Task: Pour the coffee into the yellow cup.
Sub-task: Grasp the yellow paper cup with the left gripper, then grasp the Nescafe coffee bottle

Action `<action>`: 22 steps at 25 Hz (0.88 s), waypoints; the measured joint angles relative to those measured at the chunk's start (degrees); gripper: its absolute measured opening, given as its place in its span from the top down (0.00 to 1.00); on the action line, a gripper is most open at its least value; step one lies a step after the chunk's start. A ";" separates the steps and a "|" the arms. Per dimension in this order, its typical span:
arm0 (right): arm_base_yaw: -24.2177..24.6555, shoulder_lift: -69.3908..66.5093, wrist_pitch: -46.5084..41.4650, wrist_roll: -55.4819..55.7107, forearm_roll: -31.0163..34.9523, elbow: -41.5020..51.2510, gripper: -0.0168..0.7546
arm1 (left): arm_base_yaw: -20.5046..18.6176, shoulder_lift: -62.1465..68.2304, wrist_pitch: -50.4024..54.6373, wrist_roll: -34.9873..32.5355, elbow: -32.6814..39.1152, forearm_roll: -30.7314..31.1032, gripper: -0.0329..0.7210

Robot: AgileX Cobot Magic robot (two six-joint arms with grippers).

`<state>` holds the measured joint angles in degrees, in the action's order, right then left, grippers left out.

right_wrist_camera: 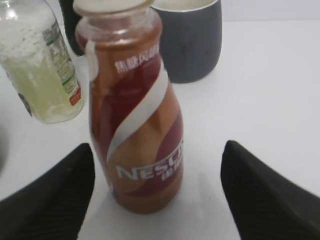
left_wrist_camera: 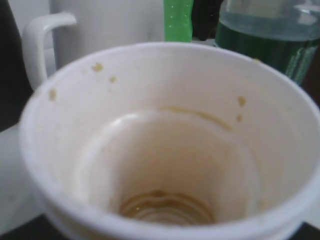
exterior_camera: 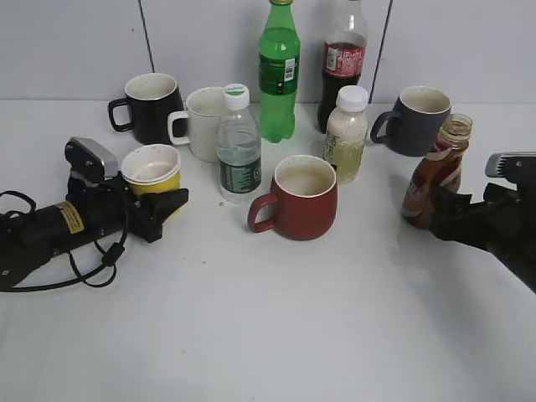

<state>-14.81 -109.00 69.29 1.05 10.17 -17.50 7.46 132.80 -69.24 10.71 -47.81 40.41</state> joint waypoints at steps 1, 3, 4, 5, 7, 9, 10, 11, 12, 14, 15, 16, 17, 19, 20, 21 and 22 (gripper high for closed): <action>0.00 -0.42 0.00 0.00 0.01 -0.70 0.21 | 0.00 0.00 0.00 0.00 0.00 0.30 0.42; 0.00 -1.56 0.00 -0.07 -0.04 -1.80 0.20 | 0.00 -0.06 0.00 0.00 0.00 1.07 0.43; 0.00 -2.24 0.06 -0.07 -0.04 -2.29 0.20 | 0.00 -0.46 0.05 0.00 0.00 2.34 0.43; 0.00 -3.26 0.05 -0.07 -0.08 -2.99 0.19 | 0.00 -0.61 0.05 0.00 0.00 2.73 0.43; 0.00 -5.37 0.05 -0.07 -0.15 -4.08 0.19 | 0.00 -1.92 0.05 0.00 0.00 3.70 0.43; -0.05 -7.64 0.05 -0.07 -0.32 -5.76 0.19 | 0.00 -2.95 0.00 0.00 0.00 4.43 0.44; -0.05 -8.77 0.05 -0.07 -0.32 -6.48 0.19 | 0.00 -3.38 -0.08 0.00 0.00 4.99 0.44; -0.05 -9.85 0.05 -0.07 -0.32 -7.38 0.19 | 0.00 -3.61 -0.08 0.00 0.00 5.57 0.44; -0.05 -10.63 0.05 -0.07 -0.32 -8.11 0.19 | 0.00 -3.78 -0.08 0.00 0.00 6.45 0.44; -0.11 -12.11 0.05 -0.07 -0.32 -9.92 0.19 | 0.00 -3.94 -0.08 0.00 0.00 7.82 0.44; -0.11 -12.64 0.05 -0.07 -0.32 -10.88 0.19 | 0.00 -3.96 -0.08 0.00 0.00 9.38 0.44; -0.11 -13.17 0.05 -0.07 -0.32 -11.69 0.19 | 0.00 -3.96 -0.03 0.23 0.00 10.29 0.44; -0.11 -13.96 0.05 -0.07 -0.32 -12.66 0.19 | 0.00 -4.01 -0.02 0.93 0.00 11.61 0.44; -0.11 -15.06 0.05 -0.07 -0.32 -14.62 0.19 | 0.00 -4.08 -0.02 2.28 0.00 12.63 0.44; -0.11 -15.46 0.05 -0.07 -0.32 -15.35 0.19 | 0.00 -4.08 -0.02 3.32 0.00 13.26 0.44; -0.11 -15.81 0.05 -0.07 -0.32 -16.03 0.20 | 0.00 -4.15 -0.02 3.87 0.00 13.95 0.44; -0.11 -15.96 0.05 -0.07 -0.26 -16.42 0.21 | 0.00 -4.14 -0.02 4.25 0.00 14.78 0.44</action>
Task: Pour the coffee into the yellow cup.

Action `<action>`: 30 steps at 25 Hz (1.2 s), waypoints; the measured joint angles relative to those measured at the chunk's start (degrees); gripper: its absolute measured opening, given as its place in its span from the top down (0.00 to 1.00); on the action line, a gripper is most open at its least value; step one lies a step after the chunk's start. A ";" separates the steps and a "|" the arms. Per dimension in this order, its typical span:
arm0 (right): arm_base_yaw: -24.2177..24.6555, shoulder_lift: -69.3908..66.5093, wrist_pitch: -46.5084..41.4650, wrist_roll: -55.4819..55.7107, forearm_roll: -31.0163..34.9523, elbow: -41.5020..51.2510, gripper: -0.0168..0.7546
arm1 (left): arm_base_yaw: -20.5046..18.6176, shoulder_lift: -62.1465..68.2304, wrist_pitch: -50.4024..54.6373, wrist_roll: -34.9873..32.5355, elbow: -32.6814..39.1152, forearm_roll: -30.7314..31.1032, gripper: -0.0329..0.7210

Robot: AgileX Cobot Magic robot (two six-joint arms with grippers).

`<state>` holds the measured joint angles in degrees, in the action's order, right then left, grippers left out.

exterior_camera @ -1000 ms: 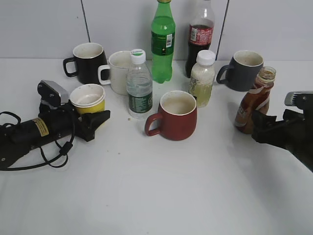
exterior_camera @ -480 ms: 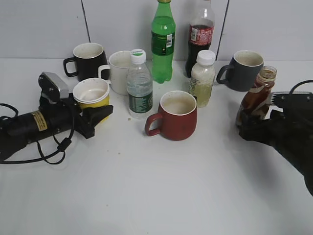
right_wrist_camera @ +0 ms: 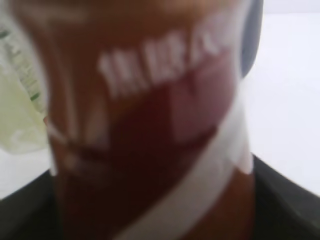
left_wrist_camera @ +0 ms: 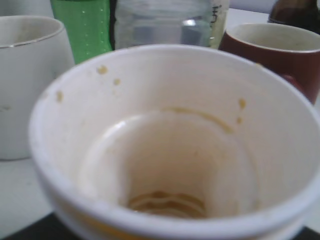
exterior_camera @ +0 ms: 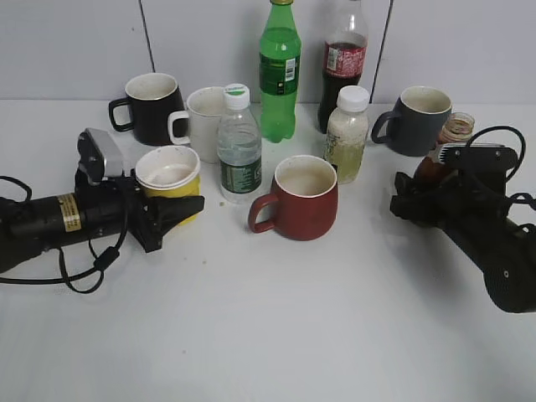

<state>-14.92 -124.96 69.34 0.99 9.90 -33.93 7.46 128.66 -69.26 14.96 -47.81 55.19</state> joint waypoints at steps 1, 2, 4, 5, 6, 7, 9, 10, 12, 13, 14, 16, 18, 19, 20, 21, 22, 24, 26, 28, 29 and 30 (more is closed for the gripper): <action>0.00 -0.14 0.00 0.00 0.00 -0.32 0.25 | 0.00 -0.06 0.00 0.22 0.00 0.24 0.44; 0.00 -0.20 0.00 -0.05 0.08 -0.39 0.29 | 0.00 -0.30 0.00 1.19 0.00 1.42 0.44; 0.00 -0.20 0.07 -0.11 0.19 -0.43 0.33 | 0.00 -0.81 0.00 2.56 0.00 2.80 0.44; 0.00 -0.20 0.07 -0.15 0.19 -0.43 0.33 | 0.00 -0.94 0.00 2.98 0.00 3.14 0.44; 0.00 -0.20 0.07 -0.15 0.19 -0.43 0.33 | 0.13 -1.80 0.08 3.63 0.00 4.08 0.45; 0.00 -0.20 0.11 -0.15 0.09 -0.43 0.33 | 0.20 -2.42 0.08 3.92 0.00 4.83 0.45; 0.00 -0.20 0.11 -0.17 -0.48 -0.43 0.33 | 0.68 -4.48 0.08 5.18 0.00 5.48 0.45; 0.00 -0.20 0.11 -0.17 -1.16 -0.43 0.33 | 0.78 -4.64 0.08 5.46 0.00 5.56 0.45; 0.00 0.24 -0.06 -0.17 -2.98 -0.02 0.33 | 1.98 -7.13 0.09 6.76 0.00 5.71 0.45; 0.00 0.88 -0.63 -0.17 -4.21 0.33 0.33 | 1.98 -7.13 0.09 6.76 0.00 5.71 0.45; 0.00 1.60 -1.31 -0.17 -5.47 0.69 0.33 | 3.13 -8.09 0.77 7.22 0.00 5.76 0.45; 0.00 3.95 -1.93 -0.59 -7.87 1.06 0.33 | 5.42 -8.49 2.00 8.29 0.00 5.76 0.45; 0.00 6.47 -3.13 -1.79 -11.00 1.06 0.33 | 7.21 -8.49 3.15 8.72 0.00 5.78 0.45; -0.06 8.08 -3.85 -2.11 -12.36 1.06 0.33 | 7.92 -8.49 3.42 8.85 0.00 5.78 0.45; -0.10 9.68 -5.02 -2.30 -13.48 1.06 0.33 | 9.29 -8.49 3.98 8.88 0.00 5.78 0.45; -0.10 11.22 -6.15 -2.45 -14.96 1.06 0.33 | 10.24 -8.49 4.10 8.88 0.00 5.78 0.45; -0.10 12.44 -7.42 -2.61 -16.47 1.06 0.33 | 11.12 -8.49 4.18 8.88 0.00 5.70 0.45; -0.17 15.32 -9.91 -2.77 -19.48 1.06 0.33 | 12.63 -8.49 4.38 8.88 0.00 5.43 0.45; -0.78 17.91 -12.09 -3.48 -22.00 1.06 0.33 | 14.27 -8.49 4.37 8.91 0.00 5.06 0.45; -2.16 19.84 -13.85 -5.60 -22.98 1.06 0.33 | 15.43 -8.49 4.37 8.91 0.00 5.01 0.45; -3.15 20.78 -14.85 -7.08 -23.31 1.00 0.33 | 16.16 -8.49 4.37 8.95 0.00 5.01 0.45; -4.21 21.56 -15.74 -8.32 -23.41 0.79 0.33 | 16.26 -8.49 4.37 9.01 0.00 5.01 0.45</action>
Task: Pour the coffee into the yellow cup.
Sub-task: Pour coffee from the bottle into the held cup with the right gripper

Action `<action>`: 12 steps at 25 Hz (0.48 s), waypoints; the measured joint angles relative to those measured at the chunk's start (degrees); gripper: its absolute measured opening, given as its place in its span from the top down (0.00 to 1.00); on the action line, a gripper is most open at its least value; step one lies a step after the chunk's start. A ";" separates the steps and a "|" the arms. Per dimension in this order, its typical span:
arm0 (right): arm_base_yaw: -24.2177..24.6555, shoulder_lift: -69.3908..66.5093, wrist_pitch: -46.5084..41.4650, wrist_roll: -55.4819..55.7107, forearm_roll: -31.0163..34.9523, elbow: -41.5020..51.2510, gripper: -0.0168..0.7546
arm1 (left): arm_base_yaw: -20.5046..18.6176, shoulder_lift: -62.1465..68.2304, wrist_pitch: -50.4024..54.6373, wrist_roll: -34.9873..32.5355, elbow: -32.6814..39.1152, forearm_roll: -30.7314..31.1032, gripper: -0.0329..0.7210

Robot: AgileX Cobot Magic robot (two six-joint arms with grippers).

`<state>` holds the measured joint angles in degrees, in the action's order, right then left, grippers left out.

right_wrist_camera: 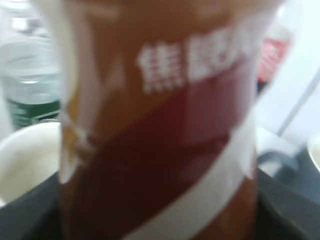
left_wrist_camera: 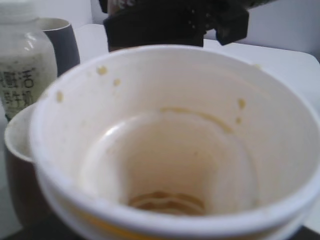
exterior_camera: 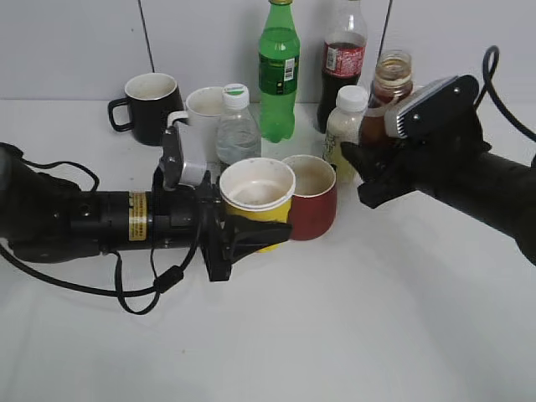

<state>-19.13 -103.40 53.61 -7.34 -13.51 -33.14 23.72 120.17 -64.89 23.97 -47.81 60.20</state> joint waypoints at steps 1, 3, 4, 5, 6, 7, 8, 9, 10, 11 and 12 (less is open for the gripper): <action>-1.06 0.52 -1.41 -1.78 -0.06 -0.27 0.33 | 0.98 0.00 0.07 0.05 0.00 -0.19 0.45; -2.78 1.23 -3.77 -4.66 -0.06 -1.23 0.33 | 1.93 0.00 0.30 0.10 0.00 -0.38 0.45; -3.43 1.29 -4.53 -6.61 0.00 -1.56 0.33 | 2.29 0.00 0.46 0.10 0.00 -0.38 0.45; -4.15 1.29 -5.14 -8.83 0.05 -1.86 0.33 | 2.68 0.00 0.76 0.10 0.00 -0.45 0.45; -4.71 1.29 -5.60 -11.44 0.16 -1.98 0.33 | 3.05 0.00 1.09 0.12 0.00 -0.56 0.45; -5.43 1.29 -5.90 -14.22 0.24 -2.00 0.33 | 3.28 0.00 1.25 0.16 0.00 -0.72 0.45; -5.95 1.29 -6.19 -16.85 0.24 -2.00 0.33 | 3.48 0.00 1.25 0.18 0.00 -0.93 0.45; -6.28 1.29 -6.34 -18.79 0.24 -2.05 0.33 | 3.58 0.00 1.30 0.18 0.00 -1.26 0.45; -6.57 1.29 -6.51 -20.36 0.24 -2.05 0.33 | 3.65 0.00 1.30 0.18 0.00 -1.35 0.45; -6.69 1.29 -6.63 -22.41 0.24 -2.05 0.33 | 3.70 0.00 1.30 0.23 0.00 -1.61 0.45; -6.71 1.29 -6.63 -23.95 0.29 -2.05 0.33 | 3.70 0.00 1.30 0.23 0.00 -1.74 0.45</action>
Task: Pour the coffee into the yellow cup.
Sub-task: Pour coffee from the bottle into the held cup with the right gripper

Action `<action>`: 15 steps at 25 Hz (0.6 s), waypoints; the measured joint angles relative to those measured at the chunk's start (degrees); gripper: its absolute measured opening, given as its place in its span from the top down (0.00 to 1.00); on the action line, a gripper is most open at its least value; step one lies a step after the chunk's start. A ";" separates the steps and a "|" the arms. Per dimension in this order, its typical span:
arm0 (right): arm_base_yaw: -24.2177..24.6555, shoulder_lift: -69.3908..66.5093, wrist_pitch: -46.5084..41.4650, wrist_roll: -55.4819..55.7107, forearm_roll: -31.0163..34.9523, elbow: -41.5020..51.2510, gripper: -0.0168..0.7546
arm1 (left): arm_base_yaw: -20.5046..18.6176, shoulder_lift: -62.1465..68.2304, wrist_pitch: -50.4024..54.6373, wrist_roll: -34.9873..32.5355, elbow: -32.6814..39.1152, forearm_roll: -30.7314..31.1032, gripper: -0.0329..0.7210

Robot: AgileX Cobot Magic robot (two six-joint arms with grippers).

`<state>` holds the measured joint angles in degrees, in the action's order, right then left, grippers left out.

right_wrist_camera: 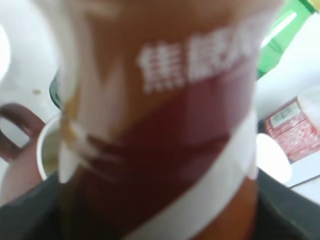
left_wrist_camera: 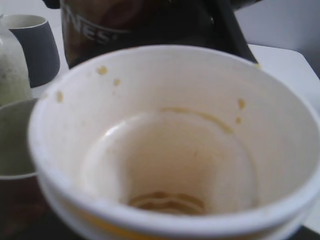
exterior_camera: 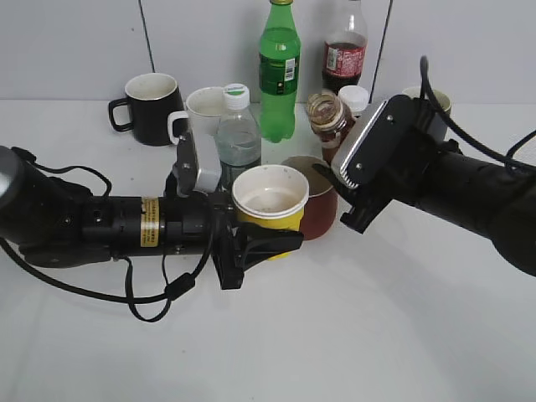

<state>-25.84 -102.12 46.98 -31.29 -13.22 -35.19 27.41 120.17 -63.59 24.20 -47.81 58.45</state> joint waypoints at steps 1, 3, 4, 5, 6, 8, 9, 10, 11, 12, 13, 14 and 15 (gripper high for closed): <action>0.00 0.00 0.00 -1.60 0.08 0.00 0.33 | 0.00 0.00 0.00 0.00 0.00 -0.06 0.45; -0.05 0.00 -0.15 -5.36 0.12 -0.29 0.33 | 0.00 0.00 0.00 0.00 0.00 -0.24 0.45; -0.05 0.00 -0.15 -6.96 0.12 -0.56 0.33 | 0.00 0.00 0.00 0.07 0.00 -0.24 0.45; -0.05 0.00 -0.15 -8.27 0.12 -0.99 0.33 | 0.00 0.00 0.00 0.25 0.00 -0.24 0.45; -0.05 0.00 -0.15 -10.01 0.12 -1.44 0.33 | 0.00 0.00 0.00 0.52 -0.07 -0.18 0.45; -0.05 0.00 -0.15 -13.10 0.12 -2.40 0.33 | 0.00 0.00 0.00 1.72 -0.59 -0.12 0.45; -0.05 0.00 -0.15 -14.59 0.12 -2.77 0.33 | 0.00 -0.29 0.12 2.08 -0.80 -0.12 0.45; -0.05 0.00 -0.15 -16.38 0.18 -3.15 0.33 | 0.00 -0.41 0.21 2.19 -0.86 -0.12 0.45; -0.05 0.00 -0.15 -18.08 0.25 -3.41 0.33 | 0.00 -1.08 0.32 2.37 -0.97 -0.12 0.45; -0.05 0.00 -0.15 -19.69 0.25 -3.78 0.33 | 0.00 -1.54 0.39 2.42 -0.98 -0.12 0.45; -0.05 0.00 -0.15 -21.07 0.25 -3.93 0.33 | 0.00 -1.96 0.39 2.42 -1.03 -0.12 0.45; -0.05 0.00 -0.15 -22.09 0.25 -4.17 0.33 | 0.00 -2.37 0.51 2.42 -1.09 -0.07 0.45; -0.05 0.00 -0.15 -23.11 0.25 -4.45 0.33 | 0.00 -2.75 0.75 2.42 -1.13 -0.02 0.45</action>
<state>-25.88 -102.12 46.83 -54.40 -12.97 -39.64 27.41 117.42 -62.84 26.62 -48.95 58.44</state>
